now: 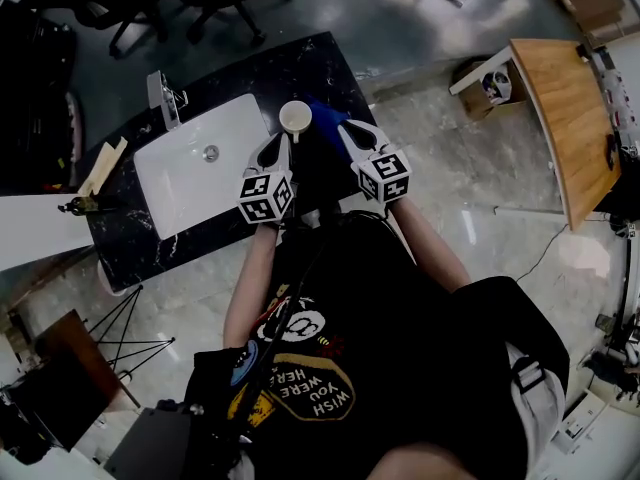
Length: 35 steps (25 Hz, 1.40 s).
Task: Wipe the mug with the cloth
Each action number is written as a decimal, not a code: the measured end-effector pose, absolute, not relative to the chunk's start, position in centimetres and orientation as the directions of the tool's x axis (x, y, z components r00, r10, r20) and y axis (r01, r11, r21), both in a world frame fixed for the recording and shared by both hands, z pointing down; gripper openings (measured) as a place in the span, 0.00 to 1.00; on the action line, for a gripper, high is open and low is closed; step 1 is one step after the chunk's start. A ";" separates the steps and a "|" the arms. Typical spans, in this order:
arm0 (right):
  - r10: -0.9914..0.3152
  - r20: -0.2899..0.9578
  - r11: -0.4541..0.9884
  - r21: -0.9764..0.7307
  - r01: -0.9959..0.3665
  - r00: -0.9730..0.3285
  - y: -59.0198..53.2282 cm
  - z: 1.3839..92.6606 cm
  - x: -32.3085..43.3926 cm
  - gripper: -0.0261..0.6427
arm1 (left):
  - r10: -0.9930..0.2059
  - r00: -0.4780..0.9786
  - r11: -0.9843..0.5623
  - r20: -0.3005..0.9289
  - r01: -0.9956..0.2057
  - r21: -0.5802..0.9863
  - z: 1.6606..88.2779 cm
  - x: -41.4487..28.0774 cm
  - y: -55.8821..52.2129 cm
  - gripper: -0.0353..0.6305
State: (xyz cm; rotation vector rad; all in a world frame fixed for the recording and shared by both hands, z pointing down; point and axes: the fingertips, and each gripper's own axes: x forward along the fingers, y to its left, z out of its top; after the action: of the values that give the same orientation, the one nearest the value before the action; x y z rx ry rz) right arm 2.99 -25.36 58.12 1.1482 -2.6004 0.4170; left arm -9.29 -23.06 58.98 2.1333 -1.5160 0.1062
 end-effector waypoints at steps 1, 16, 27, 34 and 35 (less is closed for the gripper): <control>-0.676 0.352 0.643 -0.149 -0.751 -0.648 -25.3 57.3 2.8 0.04 | -0.868 0.367 -0.252 0.336 -0.907 0.338 58.0 -9.2 -23.0 0.06; -0.712 0.305 0.632 -0.115 -0.767 -0.632 -24.2 54.0 1.4 0.04 | -0.926 0.256 -0.213 0.278 -0.961 0.176 53.5 -10.3 -20.5 0.06; -0.718 0.295 0.628 -0.117 -0.769 -0.631 -23.3 53.7 2.3 0.04 | -0.921 0.260 -0.214 0.289 -0.960 0.182 53.9 -9.7 -19.9 0.06; -0.713 0.301 0.631 -0.119 -0.767 -0.633 -23.0 53.6 2.4 0.04 | -0.918 0.265 -0.216 0.294 -0.958 0.189 53.9 -9.4 -19.5 0.06; -0.713 0.302 0.631 -0.119 -0.767 -0.633 -23.0 53.6 2.4 0.04 | -0.918 0.264 -0.215 0.295 -0.958 0.190 53.9 -9.5 -19.5 0.06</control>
State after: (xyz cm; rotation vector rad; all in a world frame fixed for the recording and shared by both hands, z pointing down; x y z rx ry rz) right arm 2.39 -22.98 53.63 1.2114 -2.6267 0.3481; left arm -9.49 -19.49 53.87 2.2103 -1.7165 0.1690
